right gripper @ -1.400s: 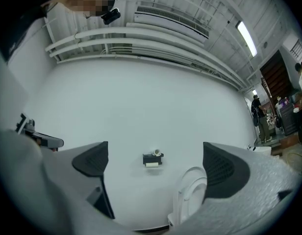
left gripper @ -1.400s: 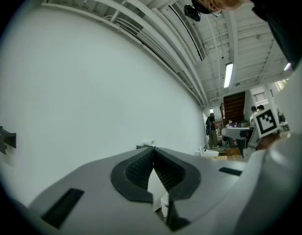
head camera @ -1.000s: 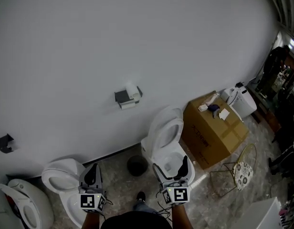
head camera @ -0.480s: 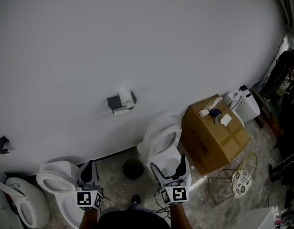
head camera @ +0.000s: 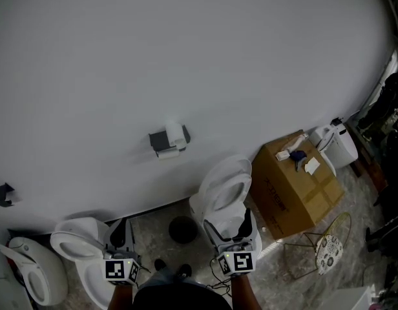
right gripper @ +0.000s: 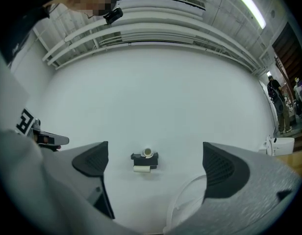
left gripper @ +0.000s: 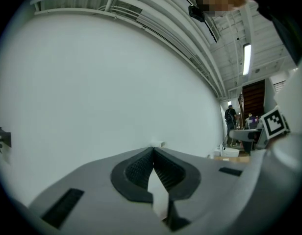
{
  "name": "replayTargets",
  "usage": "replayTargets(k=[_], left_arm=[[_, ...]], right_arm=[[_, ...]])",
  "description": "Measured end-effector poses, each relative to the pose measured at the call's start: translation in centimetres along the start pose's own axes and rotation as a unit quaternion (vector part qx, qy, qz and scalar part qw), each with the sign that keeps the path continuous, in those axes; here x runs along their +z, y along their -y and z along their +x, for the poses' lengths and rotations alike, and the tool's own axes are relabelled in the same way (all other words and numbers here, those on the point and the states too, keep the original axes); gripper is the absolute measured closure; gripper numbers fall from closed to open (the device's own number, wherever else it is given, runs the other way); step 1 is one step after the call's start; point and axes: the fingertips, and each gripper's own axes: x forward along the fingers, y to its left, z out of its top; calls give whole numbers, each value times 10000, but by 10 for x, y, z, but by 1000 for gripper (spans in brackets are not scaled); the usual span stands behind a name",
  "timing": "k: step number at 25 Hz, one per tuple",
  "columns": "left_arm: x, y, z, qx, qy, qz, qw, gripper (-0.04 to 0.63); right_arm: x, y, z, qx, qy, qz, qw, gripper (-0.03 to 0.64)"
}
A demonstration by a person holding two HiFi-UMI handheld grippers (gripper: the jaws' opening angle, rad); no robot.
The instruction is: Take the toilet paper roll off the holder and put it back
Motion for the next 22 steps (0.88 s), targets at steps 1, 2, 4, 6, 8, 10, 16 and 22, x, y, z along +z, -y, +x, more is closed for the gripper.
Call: replayTargets(k=[1,2,4,6,8,10,16,22], left_arm=[[2,-2,1,24,-3,-33,10000,592],[3,-5,3,40,-2,-55,10000,592],[2,-12,6,50,3,-67,10000,592],[0,-20,11,73,0,-73,9999,592],[-2,-28,16,99,-3,-83,9999,592],[-2,-35,21,100,9,-86,9999,592],[-6,-47,34,68,18,-116,9999,592],[-8,-48,45,-65,6,-120,9999,592]], right_arm=[[-1,-2,5,19,2,25,10000,37],[-2,-4,9,34,8,48,10000,37],[-4,-8,18,60,-5,53,10000,37],[-6,-11,28,86,-25,56,9999,37],[-9,-15,39,108,-55,42,9999,37],[-13,-18,50,133,-80,2,9999,37],[-25,-32,78,275,-123,-34,9995,37],[-39,-40,100,357,-163,3,9992,37]])
